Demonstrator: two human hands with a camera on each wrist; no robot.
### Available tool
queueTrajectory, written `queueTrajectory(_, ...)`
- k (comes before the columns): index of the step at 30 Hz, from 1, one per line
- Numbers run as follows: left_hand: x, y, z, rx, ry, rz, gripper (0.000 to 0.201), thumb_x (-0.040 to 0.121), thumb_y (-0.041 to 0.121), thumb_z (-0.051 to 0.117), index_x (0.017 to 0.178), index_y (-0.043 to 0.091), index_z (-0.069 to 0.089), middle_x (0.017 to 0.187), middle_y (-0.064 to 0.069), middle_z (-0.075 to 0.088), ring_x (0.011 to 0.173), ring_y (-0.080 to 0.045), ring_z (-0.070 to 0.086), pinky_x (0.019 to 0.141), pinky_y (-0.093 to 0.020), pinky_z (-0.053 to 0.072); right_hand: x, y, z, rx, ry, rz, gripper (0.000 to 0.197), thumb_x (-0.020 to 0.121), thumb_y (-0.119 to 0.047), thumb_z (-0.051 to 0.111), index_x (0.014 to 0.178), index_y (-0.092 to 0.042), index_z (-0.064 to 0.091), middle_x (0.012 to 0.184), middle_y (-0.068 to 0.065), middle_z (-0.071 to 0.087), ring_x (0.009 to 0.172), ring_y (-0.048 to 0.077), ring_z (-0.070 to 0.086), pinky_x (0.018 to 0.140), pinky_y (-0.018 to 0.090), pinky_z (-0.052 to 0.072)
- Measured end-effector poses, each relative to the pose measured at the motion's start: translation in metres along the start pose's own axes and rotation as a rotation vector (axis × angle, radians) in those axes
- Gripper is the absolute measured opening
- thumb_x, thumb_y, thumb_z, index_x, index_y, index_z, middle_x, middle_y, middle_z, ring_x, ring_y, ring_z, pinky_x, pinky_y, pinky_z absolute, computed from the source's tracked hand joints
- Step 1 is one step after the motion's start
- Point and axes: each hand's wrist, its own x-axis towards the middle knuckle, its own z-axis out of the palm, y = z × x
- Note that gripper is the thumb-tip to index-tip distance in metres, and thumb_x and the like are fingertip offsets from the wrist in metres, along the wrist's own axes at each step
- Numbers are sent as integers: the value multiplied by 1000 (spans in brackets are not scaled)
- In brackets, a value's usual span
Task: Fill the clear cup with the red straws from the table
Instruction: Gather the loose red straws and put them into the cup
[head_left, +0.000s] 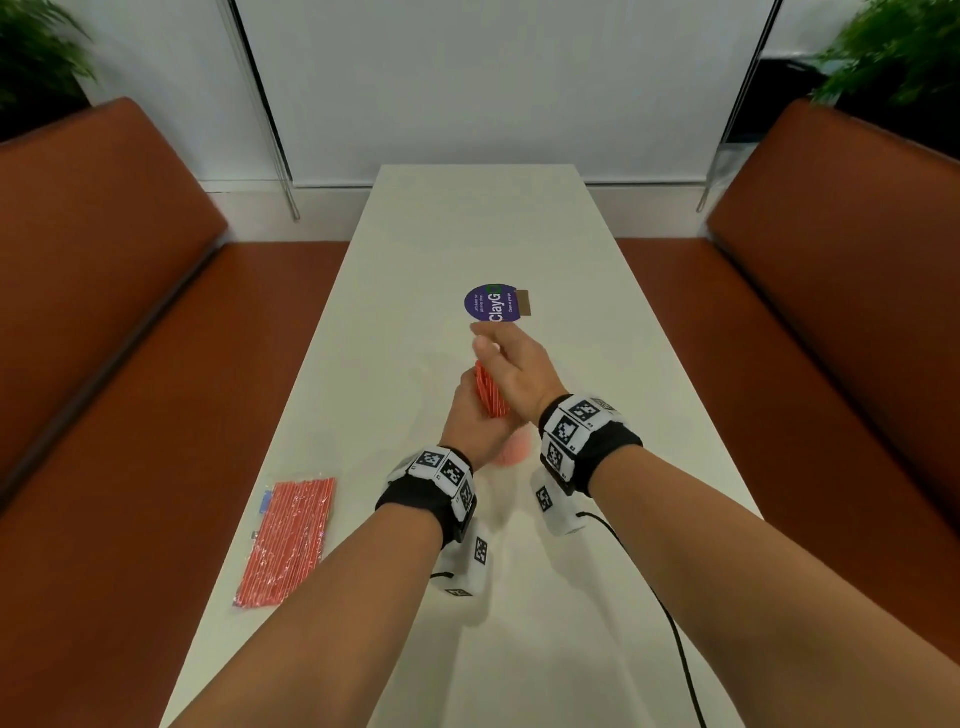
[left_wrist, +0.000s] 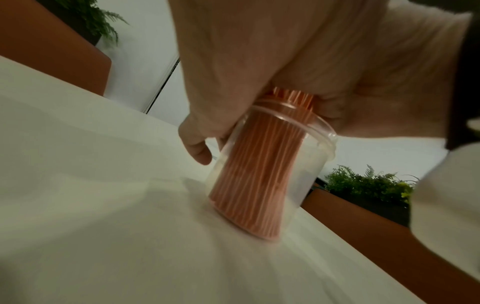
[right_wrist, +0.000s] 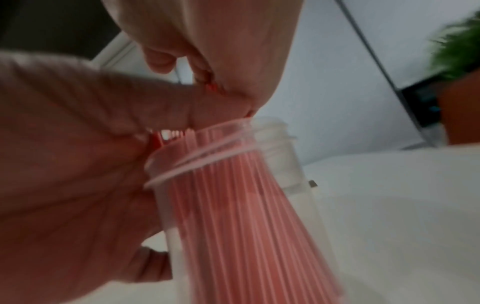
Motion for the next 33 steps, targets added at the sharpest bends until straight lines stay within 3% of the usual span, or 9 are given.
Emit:
queueTrajectory(5,-2,0,-1,119,-148,62,88,60,12,76,140,9,39,129,-1,55,111,1,56,82,-6,50,3,-2,5,-556,-350,-191,39,101,-26,36,126,-7,59,141,8,53,140,24,34,118,38,20)
queueTrajectory(9,-3,-4,-8,171,-86,-21,80,65,9,82,133,13,40,122,1,59,109,-14,58,88,-27,49,2,4,-4,-514,-194,-244,52,98,-39,27,134,-10,50,142,8,52,143,26,31,119,43,16)
queueTrajectory(11,-4,-6,-12,149,-76,-40,79,65,13,83,130,17,39,115,5,59,103,-11,59,84,-26,49,-1,12,-15,-445,-77,-238,67,90,-52,24,138,-10,45,143,10,50,141,28,34,118,46,22)
queueTrajectory(16,-7,-1,-13,139,-93,-31,84,59,20,79,132,19,38,112,5,60,101,-14,60,88,-32,51,-24,43,-28,-432,-205,-282,91,77,-73,40,149,-19,24,158,7,22,146,29,19,119,44,17)
queueTrajectory(19,-8,0,-12,160,-111,-24,86,55,23,76,132,18,38,108,4,60,100,-16,61,88,-33,52,-22,47,-18,-447,-211,-313,79,83,-65,38,147,-20,29,158,9,21,144,35,20,116,44,20)
queueTrajectory(23,-8,-5,-14,172,-98,-29,78,59,17,84,123,22,38,107,10,59,98,-5,59,84,-25,51,-8,39,-2,-541,-195,-380,48,91,-33,40,132,-12,53,142,17,47,128,40,44,110,49,36)
queueTrajectory(27,-9,-3,-18,185,-88,-57,75,60,12,86,117,24,40,103,13,60,96,-9,60,78,-22,49,-7,31,2,-454,-50,-260,36,92,-15,43,123,-4,58,132,17,55,119,34,48,102,47,43)
queueTrajectory(30,-11,0,-18,169,-92,-66,81,61,10,86,125,22,39,105,15,59,97,-8,59,83,-25,51,-8,31,0,-525,-18,-283,42,94,-22,36,131,-10,52,144,15,44,122,35,48,103,47,42)
queueTrajectory(33,-13,3,-18,190,-112,-65,87,58,18,86,130,22,38,116,10,59,102,-6,58,90,-29,51,-8,31,0,-699,-172,-311,56,92,-37,23,139,-14,44,150,10,40,136,36,38,111,51,33)
